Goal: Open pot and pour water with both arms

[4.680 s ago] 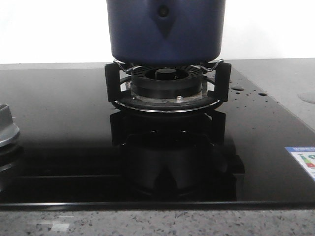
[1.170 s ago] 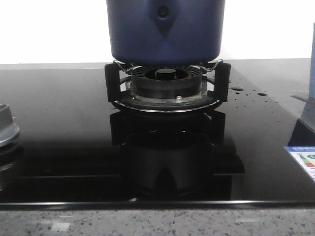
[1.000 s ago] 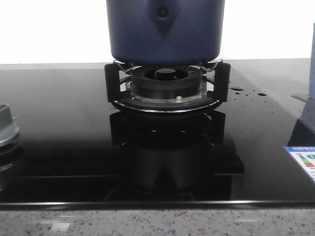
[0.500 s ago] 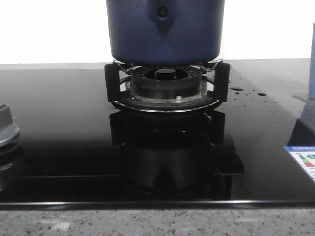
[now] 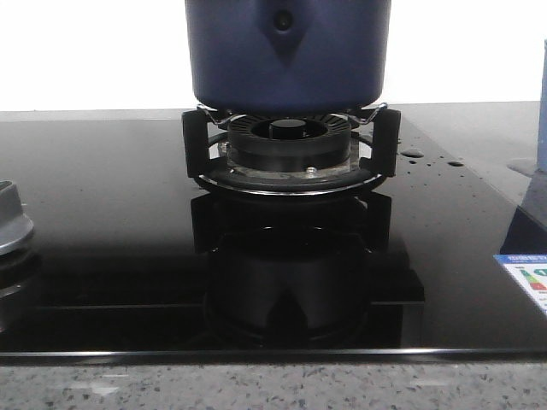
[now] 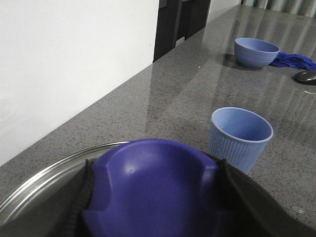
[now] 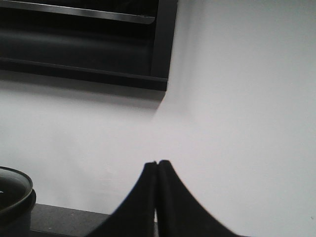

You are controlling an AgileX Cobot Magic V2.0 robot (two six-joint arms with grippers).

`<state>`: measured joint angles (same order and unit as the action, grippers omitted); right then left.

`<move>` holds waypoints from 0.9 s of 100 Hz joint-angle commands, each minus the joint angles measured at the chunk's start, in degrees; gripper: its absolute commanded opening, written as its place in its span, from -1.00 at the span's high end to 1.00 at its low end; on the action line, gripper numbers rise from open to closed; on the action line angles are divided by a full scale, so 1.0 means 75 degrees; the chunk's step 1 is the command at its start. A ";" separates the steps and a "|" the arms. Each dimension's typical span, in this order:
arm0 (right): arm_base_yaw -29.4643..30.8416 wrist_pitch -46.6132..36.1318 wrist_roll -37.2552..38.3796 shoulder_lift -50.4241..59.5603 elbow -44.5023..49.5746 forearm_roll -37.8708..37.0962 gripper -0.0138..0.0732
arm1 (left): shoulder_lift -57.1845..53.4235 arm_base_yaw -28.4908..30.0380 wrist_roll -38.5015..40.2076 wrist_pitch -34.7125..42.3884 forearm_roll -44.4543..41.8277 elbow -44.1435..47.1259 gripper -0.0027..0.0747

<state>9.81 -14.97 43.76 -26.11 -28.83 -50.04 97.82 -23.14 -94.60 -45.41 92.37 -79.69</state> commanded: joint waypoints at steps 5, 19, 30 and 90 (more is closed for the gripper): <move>0.0054 -0.0299 -0.0003 0.0005 -0.0208 0.0099 0.83 | -0.0415 0.0023 -0.0003 -0.0168 0.0564 -0.0318 0.34; 0.0054 -0.0299 -0.0003 0.0005 -0.0208 0.0099 0.83 | -0.0322 0.0023 -0.0003 -0.0168 0.0564 -0.0318 0.34; 0.0054 -0.0299 -0.0003 0.0005 -0.0208 0.0099 0.83 | -0.0215 0.0023 -0.0003 -0.0185 0.0579 -0.0318 0.34; 0.0054 -0.0299 -0.0003 0.0005 -0.0208 0.0099 0.83 | -0.0350 0.0039 -0.0003 -0.0219 0.0565 -0.0318 -0.63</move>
<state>9.81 -14.87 43.90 -26.11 -28.83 -50.04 99.45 -22.99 -95.18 -46.08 92.58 -80.20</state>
